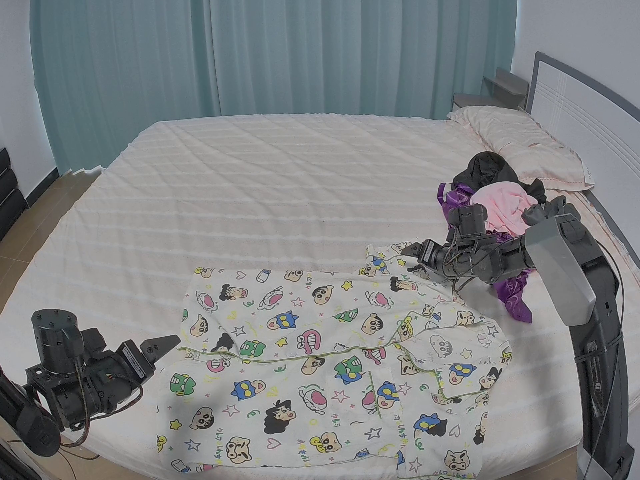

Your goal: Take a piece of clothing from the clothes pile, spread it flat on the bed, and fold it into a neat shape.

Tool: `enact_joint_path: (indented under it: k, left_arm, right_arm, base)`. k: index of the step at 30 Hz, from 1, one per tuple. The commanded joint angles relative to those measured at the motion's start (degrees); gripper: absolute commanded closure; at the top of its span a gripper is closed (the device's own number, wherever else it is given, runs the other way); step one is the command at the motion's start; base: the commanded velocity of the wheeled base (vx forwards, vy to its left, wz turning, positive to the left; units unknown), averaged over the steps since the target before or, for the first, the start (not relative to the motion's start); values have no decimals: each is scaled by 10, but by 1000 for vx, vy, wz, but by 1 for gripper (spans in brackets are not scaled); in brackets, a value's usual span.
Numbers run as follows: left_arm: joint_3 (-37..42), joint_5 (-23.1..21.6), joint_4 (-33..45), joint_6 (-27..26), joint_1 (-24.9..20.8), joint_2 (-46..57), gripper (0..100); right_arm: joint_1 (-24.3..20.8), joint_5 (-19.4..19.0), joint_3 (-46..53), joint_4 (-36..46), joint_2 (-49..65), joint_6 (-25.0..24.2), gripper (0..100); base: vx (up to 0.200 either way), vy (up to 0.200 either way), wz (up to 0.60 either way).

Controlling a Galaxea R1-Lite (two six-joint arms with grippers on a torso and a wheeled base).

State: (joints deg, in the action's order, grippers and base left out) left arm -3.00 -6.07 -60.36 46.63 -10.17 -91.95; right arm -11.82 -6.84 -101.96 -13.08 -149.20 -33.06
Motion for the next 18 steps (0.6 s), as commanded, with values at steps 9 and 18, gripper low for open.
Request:
enact_joint_path:
  k: [9, 18]
  left_arm:
    - [0, 0, 0, 0, 0, -1, 0]
    - [0, 0, 0, 0, -6, -1, 0]
  right_arm:
    - [-3, 35, -30, -5, -34, 34, 0]
    - [0, 39, -29, -5, -22, 41, 0]
  base:
    - [0, 0, 0]
    - [0, 0, 0]
